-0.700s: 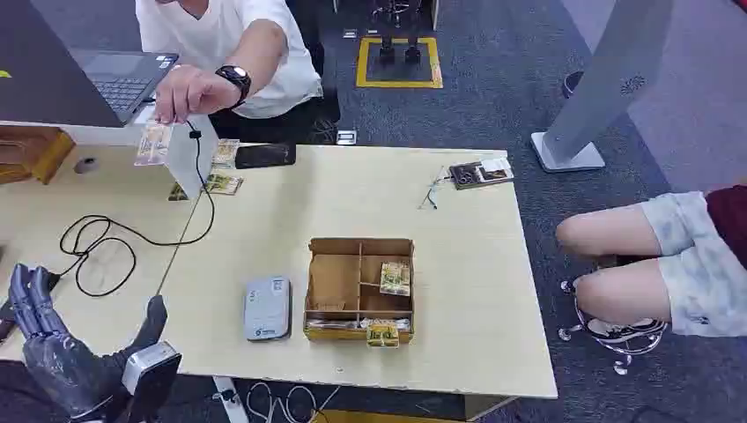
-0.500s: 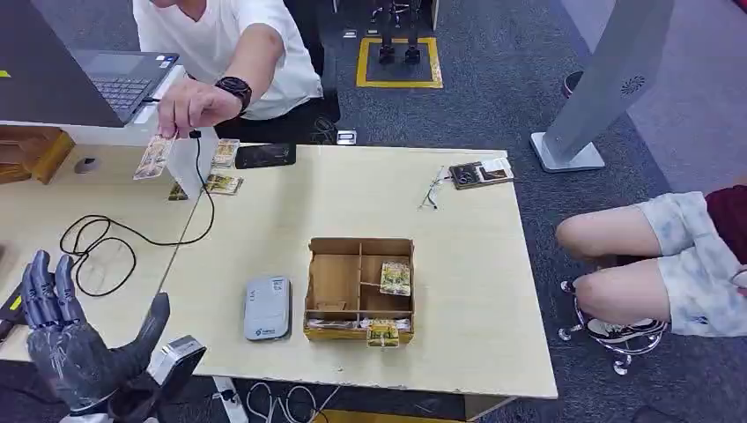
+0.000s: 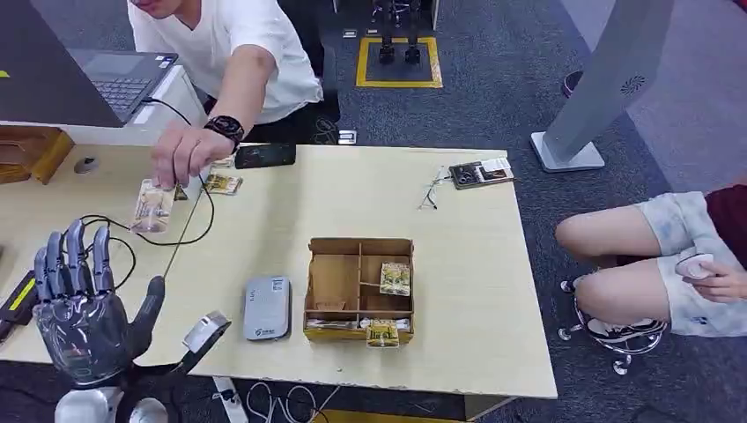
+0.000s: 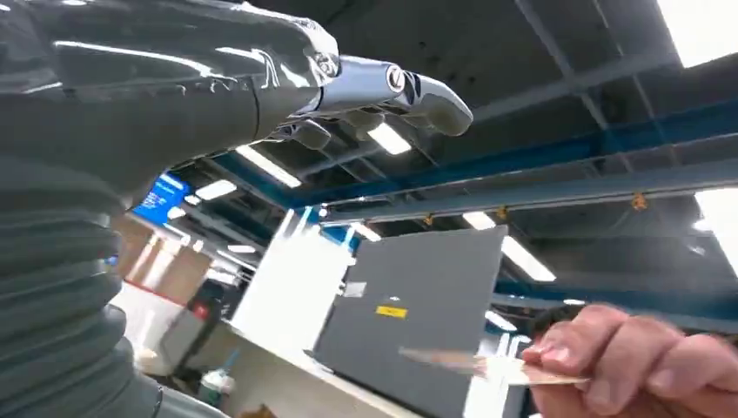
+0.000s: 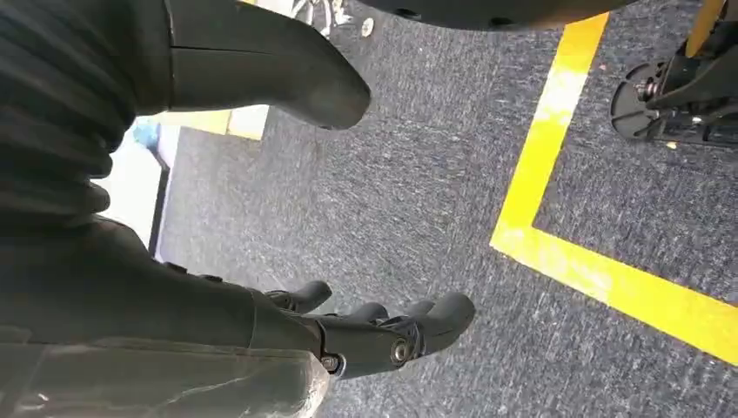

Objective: Pass the card to the sensor for recognition and then transmit it.

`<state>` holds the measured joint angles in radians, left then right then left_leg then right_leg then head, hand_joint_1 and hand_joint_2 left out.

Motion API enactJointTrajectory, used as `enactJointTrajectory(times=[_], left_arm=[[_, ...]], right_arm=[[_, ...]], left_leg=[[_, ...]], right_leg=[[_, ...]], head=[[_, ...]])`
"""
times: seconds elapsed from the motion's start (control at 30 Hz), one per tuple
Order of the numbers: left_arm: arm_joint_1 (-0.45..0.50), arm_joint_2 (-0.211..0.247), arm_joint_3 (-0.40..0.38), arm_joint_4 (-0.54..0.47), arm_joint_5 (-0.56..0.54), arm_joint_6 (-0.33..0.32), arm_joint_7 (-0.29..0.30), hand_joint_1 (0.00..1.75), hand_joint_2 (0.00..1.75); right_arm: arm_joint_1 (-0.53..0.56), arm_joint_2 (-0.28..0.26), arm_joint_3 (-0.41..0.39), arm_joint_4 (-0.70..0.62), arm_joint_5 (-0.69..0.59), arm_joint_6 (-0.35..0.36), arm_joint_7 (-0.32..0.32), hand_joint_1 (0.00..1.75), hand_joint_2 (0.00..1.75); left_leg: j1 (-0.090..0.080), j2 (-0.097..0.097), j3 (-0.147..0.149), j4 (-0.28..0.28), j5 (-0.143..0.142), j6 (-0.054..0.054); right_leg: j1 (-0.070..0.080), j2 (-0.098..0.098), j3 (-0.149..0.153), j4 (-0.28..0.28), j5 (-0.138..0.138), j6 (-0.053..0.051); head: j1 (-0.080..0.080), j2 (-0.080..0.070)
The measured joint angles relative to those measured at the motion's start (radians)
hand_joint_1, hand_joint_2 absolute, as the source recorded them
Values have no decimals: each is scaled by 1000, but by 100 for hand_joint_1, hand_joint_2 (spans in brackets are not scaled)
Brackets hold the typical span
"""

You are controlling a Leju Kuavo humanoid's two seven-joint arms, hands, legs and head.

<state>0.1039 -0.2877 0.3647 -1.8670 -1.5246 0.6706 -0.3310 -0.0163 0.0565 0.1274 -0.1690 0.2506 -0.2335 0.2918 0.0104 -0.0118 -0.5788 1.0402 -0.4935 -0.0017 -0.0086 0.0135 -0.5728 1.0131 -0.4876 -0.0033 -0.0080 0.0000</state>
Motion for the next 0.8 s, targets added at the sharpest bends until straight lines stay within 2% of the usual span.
enactJointTrajectory(times=[0.1,0.33,0.47,0.67,0.7,0.73,0.8], left_arm=[[-11,5,-21,18,-25,0,84,0,175],[-75,27,-63,89,-26,0,191,0,175],[-92,52,-125,136,-26,0,300,0,175],[-101,78,-199,174,-26,0,359,2,175],[-102,81,-208,178,-26,0,362,96,175],[-103,83,-214,182,-26,0,362,175,175],[-106,86,-230,188,-26,0,365,175,175]], right_arm=[[-7,-2,6,3,-4,-3,-6,0,175],[-11,-3,24,5,-2,-4,-7,0,175],[-11,-3,25,5,10,-4,-7,0,175],[-11,-3,27,5,12,-5,-6,0,175],[-11,-3,27,5,13,-6,-6,0,175],[-11,-3,27,5,13,-6,-6,0,175],[-11,-3,29,5,13,-8,-6,0,175]], left_leg=[[0,0,0,0,0,0],[0,0,0,0,0,0],[0,0,0,0,1,0],[0,0,0,0,1,0],[0,0,0,0,1,0],[0,0,0,0,1,0],[0,0,0,0,1,0]], right_leg=[[0,0,0,0,0,0],[0,0,0,0,0,0],[0,0,0,0,0,0],[0,0,0,0,0,0],[0,0,0,0,0,0],[0,0,0,0,0,0],[0,0,0,0,0,0]], head=[[0,0],[0,0],[0,0],[0,0],[0,0],[0,0],[0,0]])
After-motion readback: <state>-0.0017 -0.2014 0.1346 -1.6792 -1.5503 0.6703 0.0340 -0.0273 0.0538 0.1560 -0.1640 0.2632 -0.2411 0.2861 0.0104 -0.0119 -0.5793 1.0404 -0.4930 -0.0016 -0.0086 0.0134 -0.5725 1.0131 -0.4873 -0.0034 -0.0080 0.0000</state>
